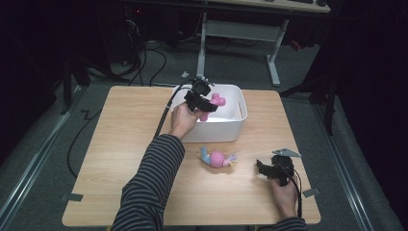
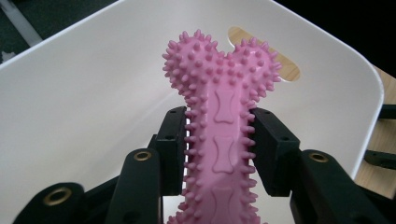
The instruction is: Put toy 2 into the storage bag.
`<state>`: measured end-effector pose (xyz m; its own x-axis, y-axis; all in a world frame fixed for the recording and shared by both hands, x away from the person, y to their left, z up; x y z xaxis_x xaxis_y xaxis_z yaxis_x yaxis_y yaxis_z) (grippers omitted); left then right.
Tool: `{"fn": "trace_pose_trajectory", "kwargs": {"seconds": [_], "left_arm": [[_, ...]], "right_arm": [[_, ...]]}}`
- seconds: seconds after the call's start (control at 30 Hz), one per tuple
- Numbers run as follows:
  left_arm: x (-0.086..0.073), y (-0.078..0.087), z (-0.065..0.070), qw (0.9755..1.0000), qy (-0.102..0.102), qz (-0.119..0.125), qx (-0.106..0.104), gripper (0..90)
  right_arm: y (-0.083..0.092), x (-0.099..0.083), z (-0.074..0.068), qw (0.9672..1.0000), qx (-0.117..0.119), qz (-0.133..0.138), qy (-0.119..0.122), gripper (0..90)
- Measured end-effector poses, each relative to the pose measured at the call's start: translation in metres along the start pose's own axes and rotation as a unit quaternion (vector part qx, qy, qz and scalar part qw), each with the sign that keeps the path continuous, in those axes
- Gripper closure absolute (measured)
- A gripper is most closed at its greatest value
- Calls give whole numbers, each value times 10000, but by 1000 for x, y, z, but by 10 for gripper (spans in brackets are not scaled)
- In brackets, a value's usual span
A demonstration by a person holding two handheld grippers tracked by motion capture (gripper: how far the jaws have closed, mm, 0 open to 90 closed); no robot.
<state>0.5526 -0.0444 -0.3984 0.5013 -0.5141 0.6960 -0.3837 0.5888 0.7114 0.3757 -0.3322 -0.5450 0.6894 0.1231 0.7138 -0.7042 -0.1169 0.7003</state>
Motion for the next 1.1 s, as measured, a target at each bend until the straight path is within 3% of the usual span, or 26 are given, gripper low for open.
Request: {"fn": "trace_pose_trajectory", "kwargs": {"seconds": [0.3,0.83,1.1], "left_arm": [[-3,-4,1,9999,16,-126,10,583],[-6,-11,7,9982,91,-588,70,555],[0,3,11,9995,96,-282,72,405]], "right_arm": [[0,0,0,10000,-1,-1,1,203],[0,0,0,10000,-1,1,1,203],[0,0,0,10000,2,-5,16,203]]}}
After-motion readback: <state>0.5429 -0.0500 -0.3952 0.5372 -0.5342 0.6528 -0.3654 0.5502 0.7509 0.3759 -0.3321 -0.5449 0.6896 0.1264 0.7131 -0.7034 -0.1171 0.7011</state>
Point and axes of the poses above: each handheld gripper's, and its own axes: y roughly backward along the jaws, x roughly out of its top, z roughly to its right, the point moved 2 cm from there along -y, roughly forward along the jaws, and after that the axes turned 1 degree about -y, right-handed, at the moved point
